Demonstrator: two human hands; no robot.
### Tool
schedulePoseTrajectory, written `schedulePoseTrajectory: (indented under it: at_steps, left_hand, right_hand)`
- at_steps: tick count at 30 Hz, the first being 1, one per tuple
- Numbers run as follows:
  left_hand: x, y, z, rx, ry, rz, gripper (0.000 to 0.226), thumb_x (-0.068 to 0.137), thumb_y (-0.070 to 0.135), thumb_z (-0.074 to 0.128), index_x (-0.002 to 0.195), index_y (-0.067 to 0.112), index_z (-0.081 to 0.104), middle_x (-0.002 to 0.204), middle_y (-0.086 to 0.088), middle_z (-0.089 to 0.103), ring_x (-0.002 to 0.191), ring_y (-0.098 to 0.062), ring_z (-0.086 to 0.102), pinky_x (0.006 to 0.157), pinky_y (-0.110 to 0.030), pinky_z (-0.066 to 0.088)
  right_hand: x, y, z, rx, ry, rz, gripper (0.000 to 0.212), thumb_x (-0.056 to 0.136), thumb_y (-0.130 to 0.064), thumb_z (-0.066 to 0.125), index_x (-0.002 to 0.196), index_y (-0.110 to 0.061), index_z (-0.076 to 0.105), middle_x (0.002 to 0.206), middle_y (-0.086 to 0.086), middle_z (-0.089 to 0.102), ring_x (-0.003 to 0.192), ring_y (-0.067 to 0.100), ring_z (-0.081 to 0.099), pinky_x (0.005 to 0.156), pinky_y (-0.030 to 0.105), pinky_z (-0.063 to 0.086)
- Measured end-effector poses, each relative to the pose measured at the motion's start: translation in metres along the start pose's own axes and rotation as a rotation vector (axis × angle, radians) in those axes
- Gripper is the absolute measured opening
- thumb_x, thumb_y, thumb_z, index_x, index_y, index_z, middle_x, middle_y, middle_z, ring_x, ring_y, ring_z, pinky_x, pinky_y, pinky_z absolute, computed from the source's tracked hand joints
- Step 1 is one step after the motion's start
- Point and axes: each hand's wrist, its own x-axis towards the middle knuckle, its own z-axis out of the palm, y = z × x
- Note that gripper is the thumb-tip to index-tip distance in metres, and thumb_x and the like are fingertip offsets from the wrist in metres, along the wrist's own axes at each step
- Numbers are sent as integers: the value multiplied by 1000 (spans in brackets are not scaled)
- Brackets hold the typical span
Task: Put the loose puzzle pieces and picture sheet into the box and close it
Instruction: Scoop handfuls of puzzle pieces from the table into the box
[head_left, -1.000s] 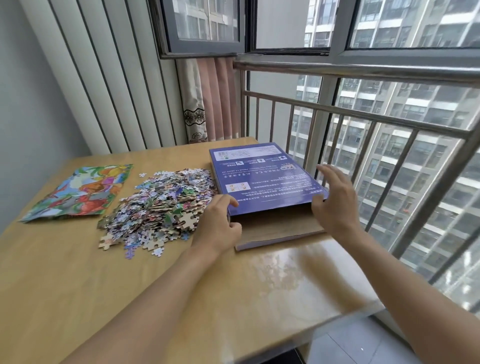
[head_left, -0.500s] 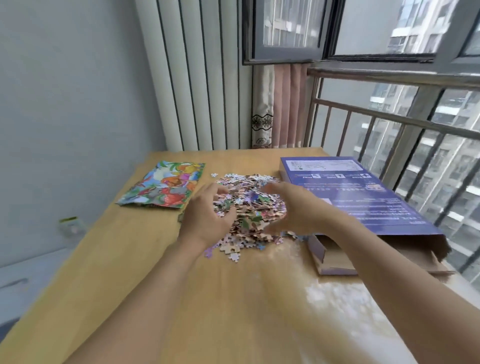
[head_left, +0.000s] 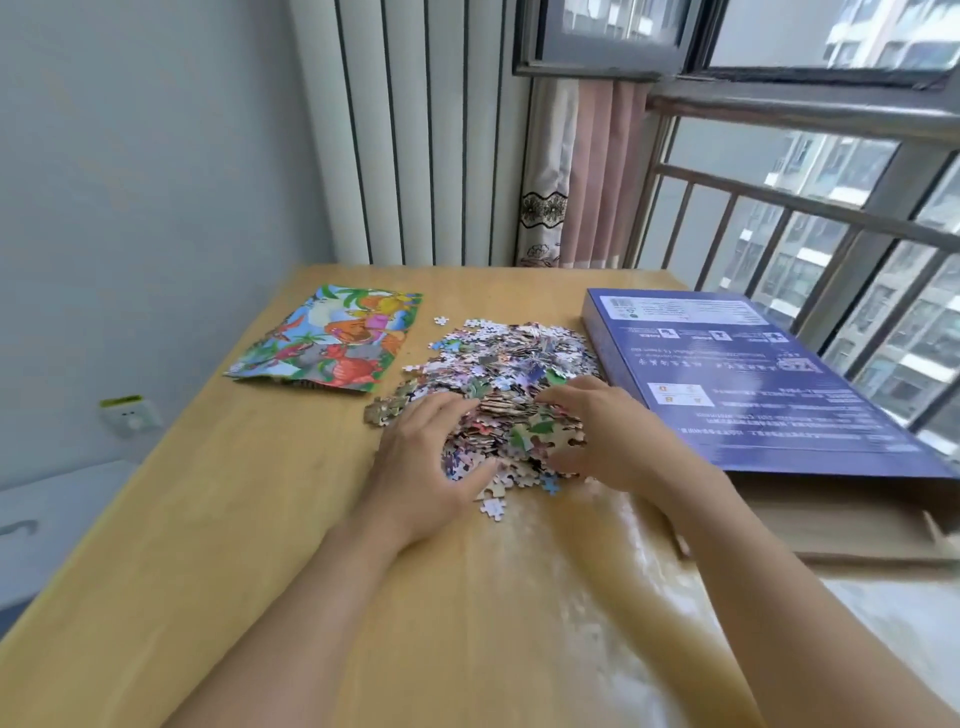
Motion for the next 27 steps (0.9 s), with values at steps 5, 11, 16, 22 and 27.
schedulePoseTrajectory:
  at_steps: [5, 11, 16, 22, 27]
  left_hand:
    - [0, 6, 9, 78, 1, 94, 67, 77, 56, 63, 137, 28, 54, 134, 11, 53, 129, -11, 45, 111, -41, 36]
    - [-2, 8, 5, 63, 53, 111, 62, 78, 52, 70, 133, 28, 55, 133, 11, 53, 126, -10, 46, 110, -32, 35]
    - [-8, 18, 2, -1, 110, 122, 56, 80, 37, 79, 130, 24, 59, 129, 10, 56, 122, -6, 48, 105, -18, 32]
    - [-17, 34, 1, -97, 231, 178, 42, 79, 25, 81, 116, 16, 64, 113, 10, 60, 107, -6, 56, 95, -16, 41]
    - [-3, 72, 12, -158, 164, 195, 34, 80, 29, 73, 112, 19, 64, 108, 11, 60, 100, -6, 57, 85, -30, 51]
  right_hand:
    - [-11, -3, 11, -14, 247, -47, 48, 91, -29, 72, 135, -34, 55, 128, -6, 58, 118, 25, 53, 79, 38, 51]
    - [-18, 0, 10, 109, 414, -132, 30, 94, -26, 68, 123, -28, 64, 111, -4, 69, 97, 25, 64, 72, 41, 54]
    - [-26, 1, 2, 681, 494, 45, 29, 83, -27, 82, 108, -16, 71, 94, -5, 75, 83, 14, 71, 74, 38, 59]
    - [-55, -4, -20, 1279, 427, 189, 22, 81, -11, 83, 101, -9, 73, 86, 9, 77, 74, 25, 76, 55, 35, 59]
    - [-97, 11, -35, 1520, 343, 378, 17, 80, -8, 82, 92, -8, 70, 86, 7, 73, 72, 19, 72, 50, 31, 59]
